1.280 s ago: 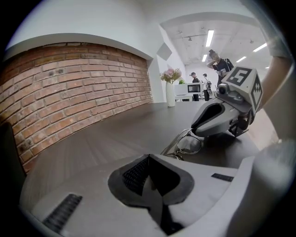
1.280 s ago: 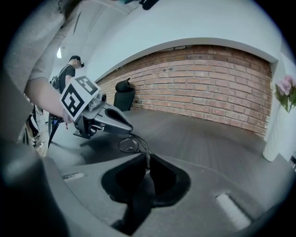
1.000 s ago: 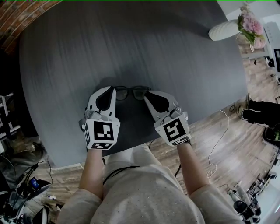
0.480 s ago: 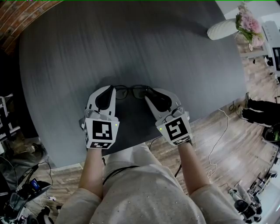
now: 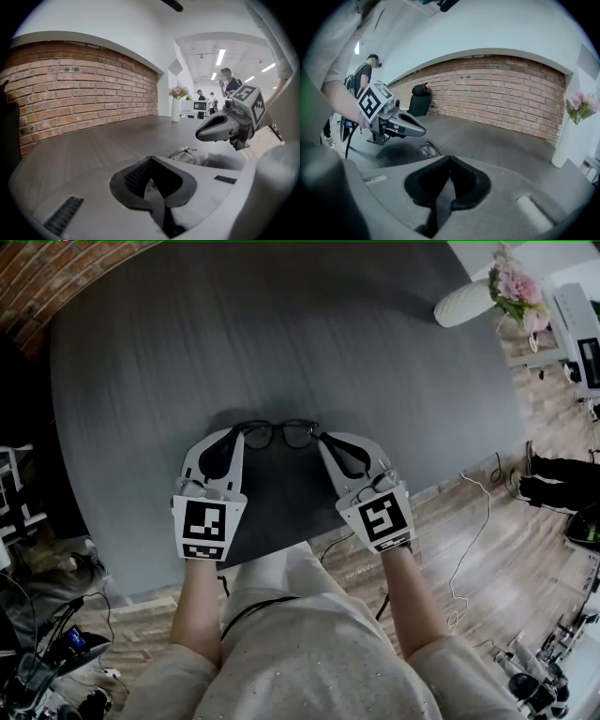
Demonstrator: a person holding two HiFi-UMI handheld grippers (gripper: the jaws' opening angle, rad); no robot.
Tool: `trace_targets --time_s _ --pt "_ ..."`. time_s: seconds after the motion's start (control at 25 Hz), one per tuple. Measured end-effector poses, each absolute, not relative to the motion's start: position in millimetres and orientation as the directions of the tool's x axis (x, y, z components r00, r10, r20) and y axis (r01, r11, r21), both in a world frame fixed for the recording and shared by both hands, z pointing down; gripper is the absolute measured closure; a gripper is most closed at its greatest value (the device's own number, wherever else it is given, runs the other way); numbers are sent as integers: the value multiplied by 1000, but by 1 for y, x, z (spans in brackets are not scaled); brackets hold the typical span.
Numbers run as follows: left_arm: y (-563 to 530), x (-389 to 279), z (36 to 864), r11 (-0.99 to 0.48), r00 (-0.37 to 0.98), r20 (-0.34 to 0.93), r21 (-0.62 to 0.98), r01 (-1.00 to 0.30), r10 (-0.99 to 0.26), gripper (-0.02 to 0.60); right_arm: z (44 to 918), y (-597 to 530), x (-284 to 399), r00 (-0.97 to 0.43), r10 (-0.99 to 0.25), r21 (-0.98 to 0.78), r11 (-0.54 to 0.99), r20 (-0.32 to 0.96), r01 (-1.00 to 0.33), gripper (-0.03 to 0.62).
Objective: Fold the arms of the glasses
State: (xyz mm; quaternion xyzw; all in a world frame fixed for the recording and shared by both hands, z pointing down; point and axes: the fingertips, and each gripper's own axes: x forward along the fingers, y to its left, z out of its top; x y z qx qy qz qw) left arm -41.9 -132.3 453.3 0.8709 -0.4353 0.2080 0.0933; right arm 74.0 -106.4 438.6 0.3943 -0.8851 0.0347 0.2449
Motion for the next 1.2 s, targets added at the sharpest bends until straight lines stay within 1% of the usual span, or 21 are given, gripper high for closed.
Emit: trace_targets --time_s 0.4,0.6,1.2 --pt "-115 -61 409 -523 521 330 90 -848 -787 583 385 -101 86 -539 -779 49 582 321 -812 592" --pt "-102 -69 384 -516 515 286 80 -853 -808 583 358 -92 85 -534 -801 68 569 271 -819 594" --pt "-68 -84 324 -500 505 178 76 -863 -845 583 305 -57 84 -522 -833 56 539 184 -841 594"
